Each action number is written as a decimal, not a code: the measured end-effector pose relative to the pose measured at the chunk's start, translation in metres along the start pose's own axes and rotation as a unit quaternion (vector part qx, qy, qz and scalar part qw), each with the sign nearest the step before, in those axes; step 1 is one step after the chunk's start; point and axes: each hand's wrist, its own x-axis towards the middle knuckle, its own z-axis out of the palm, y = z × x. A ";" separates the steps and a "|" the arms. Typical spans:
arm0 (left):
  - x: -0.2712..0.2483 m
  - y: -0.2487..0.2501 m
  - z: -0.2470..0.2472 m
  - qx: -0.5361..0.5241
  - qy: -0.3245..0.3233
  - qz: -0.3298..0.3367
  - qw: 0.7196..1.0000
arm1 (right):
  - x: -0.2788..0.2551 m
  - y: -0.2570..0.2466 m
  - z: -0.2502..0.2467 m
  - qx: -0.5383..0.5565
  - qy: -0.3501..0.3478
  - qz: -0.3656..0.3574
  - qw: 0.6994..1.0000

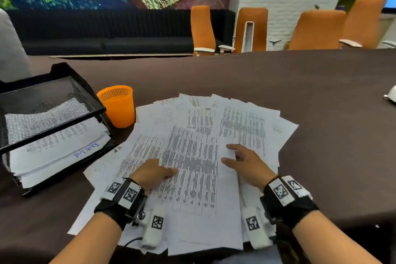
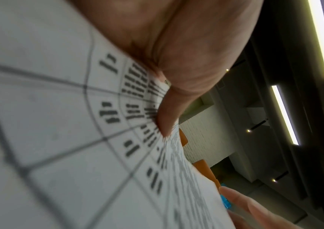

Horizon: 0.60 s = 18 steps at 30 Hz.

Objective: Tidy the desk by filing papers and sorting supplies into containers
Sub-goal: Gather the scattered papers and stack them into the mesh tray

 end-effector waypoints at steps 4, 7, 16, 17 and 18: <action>0.000 0.005 -0.006 -0.182 0.056 0.022 0.981 | 0.006 0.000 -0.005 0.028 0.141 0.014 0.989; 0.002 0.009 -0.011 -0.292 0.034 0.050 0.955 | 0.002 -0.003 -0.015 0.124 0.111 0.019 0.986; -0.021 0.036 0.001 -0.332 0.022 0.129 0.934 | -0.019 -0.039 0.007 0.181 0.063 -0.063 0.979; -0.029 0.044 -0.005 -0.344 0.035 0.168 0.923 | -0.022 -0.045 0.003 0.189 0.088 -0.084 0.974; -0.037 0.051 -0.011 -0.350 0.053 0.211 0.911 | -0.024 -0.050 -0.003 0.199 0.108 -0.106 0.968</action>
